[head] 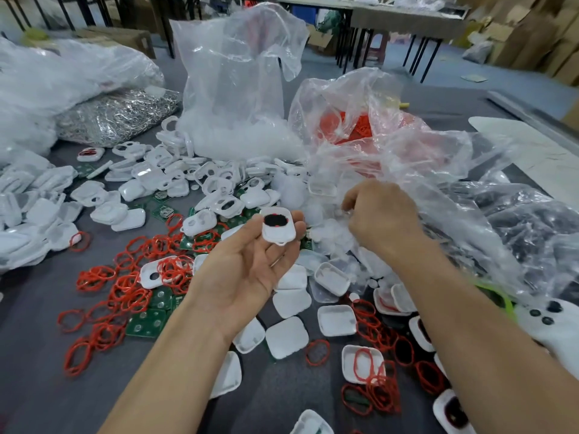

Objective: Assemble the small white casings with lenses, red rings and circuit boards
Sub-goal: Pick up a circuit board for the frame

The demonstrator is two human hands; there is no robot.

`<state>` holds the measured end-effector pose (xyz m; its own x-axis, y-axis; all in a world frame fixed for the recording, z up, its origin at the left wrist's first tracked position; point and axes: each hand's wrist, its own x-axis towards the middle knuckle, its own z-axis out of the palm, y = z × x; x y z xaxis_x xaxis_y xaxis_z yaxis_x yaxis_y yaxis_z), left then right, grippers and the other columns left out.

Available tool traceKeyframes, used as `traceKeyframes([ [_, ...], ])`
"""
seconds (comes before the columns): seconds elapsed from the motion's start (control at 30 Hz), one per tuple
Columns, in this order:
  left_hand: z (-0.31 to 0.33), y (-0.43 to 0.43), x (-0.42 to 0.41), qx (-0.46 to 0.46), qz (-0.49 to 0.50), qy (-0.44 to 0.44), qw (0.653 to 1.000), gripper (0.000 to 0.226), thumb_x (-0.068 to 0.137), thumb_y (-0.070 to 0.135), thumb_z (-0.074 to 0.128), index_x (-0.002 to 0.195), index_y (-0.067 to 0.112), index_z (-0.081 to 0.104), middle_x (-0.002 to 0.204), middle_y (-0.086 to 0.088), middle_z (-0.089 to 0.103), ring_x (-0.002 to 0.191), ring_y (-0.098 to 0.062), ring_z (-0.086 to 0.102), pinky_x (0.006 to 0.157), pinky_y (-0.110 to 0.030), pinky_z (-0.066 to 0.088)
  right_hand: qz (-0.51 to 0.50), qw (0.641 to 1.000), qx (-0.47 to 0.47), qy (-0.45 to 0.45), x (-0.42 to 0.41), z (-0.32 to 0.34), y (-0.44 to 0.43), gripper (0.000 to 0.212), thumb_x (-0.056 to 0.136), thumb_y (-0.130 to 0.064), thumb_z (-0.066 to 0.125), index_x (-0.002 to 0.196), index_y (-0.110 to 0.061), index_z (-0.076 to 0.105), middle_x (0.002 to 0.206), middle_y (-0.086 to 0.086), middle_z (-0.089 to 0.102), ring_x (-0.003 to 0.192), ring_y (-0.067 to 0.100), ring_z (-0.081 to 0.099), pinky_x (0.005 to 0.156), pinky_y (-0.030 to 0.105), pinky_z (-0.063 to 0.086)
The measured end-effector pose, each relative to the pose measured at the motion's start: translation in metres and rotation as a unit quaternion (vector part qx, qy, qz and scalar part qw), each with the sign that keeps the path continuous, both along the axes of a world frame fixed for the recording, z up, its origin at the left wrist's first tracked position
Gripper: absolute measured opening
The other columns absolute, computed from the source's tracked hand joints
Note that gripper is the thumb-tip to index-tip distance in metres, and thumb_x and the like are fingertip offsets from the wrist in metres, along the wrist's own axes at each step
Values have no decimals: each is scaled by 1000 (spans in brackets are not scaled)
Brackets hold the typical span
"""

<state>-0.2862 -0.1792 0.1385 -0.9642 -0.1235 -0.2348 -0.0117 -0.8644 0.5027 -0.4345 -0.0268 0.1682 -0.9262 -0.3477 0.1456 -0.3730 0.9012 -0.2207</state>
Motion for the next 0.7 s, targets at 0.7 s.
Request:
traceKeyframes([
  [0.7,4,-1,-1,25,46,1,999,57,90,24,58,139,-6,54,122,-18,71,93,-22,74,76,-26,60,74,995,-30,-63,7,-7,-25,19,88,-10,70,97,-24,76,95,0,75,92,21,69,78,27,53],
])
